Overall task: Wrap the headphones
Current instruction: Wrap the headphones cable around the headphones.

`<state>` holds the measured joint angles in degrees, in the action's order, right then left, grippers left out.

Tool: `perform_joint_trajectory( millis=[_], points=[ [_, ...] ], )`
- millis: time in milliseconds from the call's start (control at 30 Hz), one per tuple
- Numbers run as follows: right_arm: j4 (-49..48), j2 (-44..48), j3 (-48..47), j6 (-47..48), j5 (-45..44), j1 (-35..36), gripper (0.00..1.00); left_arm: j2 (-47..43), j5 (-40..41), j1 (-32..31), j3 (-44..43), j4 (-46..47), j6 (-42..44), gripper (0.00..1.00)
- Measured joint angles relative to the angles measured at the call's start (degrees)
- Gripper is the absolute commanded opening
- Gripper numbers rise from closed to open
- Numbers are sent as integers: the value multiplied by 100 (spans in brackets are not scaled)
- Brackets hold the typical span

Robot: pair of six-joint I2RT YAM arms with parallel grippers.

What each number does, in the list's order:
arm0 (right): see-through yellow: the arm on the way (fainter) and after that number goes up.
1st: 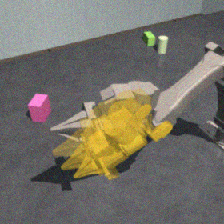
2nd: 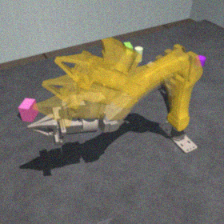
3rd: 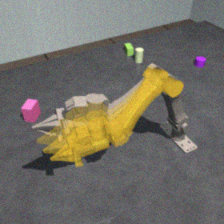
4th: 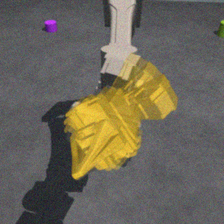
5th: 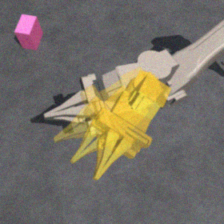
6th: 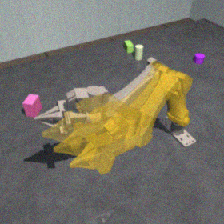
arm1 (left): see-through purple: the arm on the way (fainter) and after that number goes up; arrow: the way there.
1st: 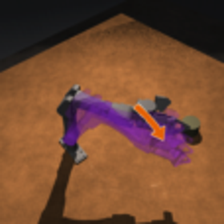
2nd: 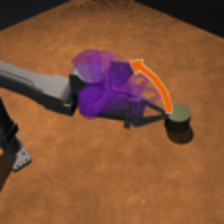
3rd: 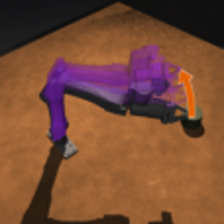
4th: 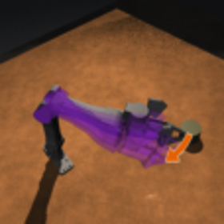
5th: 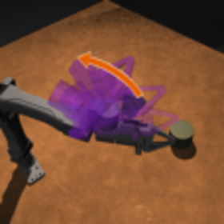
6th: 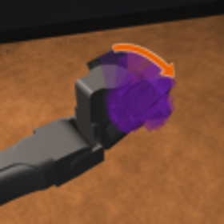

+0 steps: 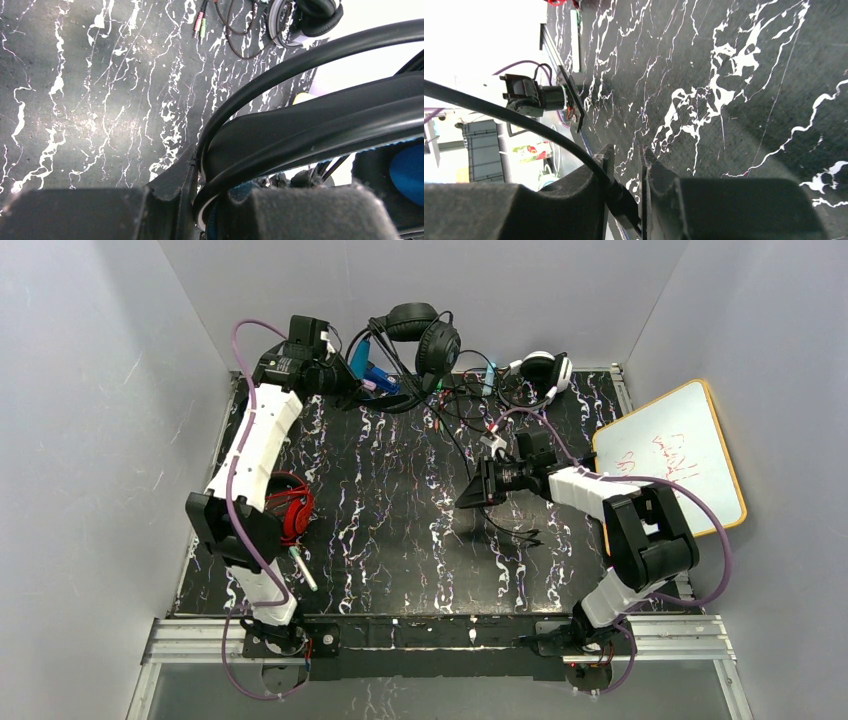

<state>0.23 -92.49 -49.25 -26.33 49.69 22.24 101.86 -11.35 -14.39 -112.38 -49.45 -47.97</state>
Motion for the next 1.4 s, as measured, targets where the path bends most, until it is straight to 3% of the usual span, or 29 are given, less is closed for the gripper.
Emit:
perform_joint_trajectory(
  millis=[167,300,400,467,533,633,1067,1233,1400],
  points=[
    [-365,-76,2,-254,138,-151,43,-323,-267,4,391,153,44,0],
    [-560,-173,2,-448,144,-245,44,-468,-610,2,848,319,107,0],
    [-680,-249,2,-542,144,-313,40,-509,-748,-4,1097,374,173,0],
    [-734,-297,4,-588,146,-332,31,-527,-785,-13,1226,398,212,0],
    [-841,-350,15,-629,151,-348,29,-531,-796,-13,1252,396,234,0],
    [-964,-391,103,-656,153,-348,36,-564,-798,-13,1252,413,238,0],
    [-1464,-426,907,-402,142,-337,37,-557,-658,-85,767,260,374,0],
    [-1550,-422,1119,-289,107,-334,46,-483,-573,-85,763,181,404,0],
    [-1495,-422,1294,-107,-59,-337,46,-330,-584,-85,752,149,361,0]
  ],
)
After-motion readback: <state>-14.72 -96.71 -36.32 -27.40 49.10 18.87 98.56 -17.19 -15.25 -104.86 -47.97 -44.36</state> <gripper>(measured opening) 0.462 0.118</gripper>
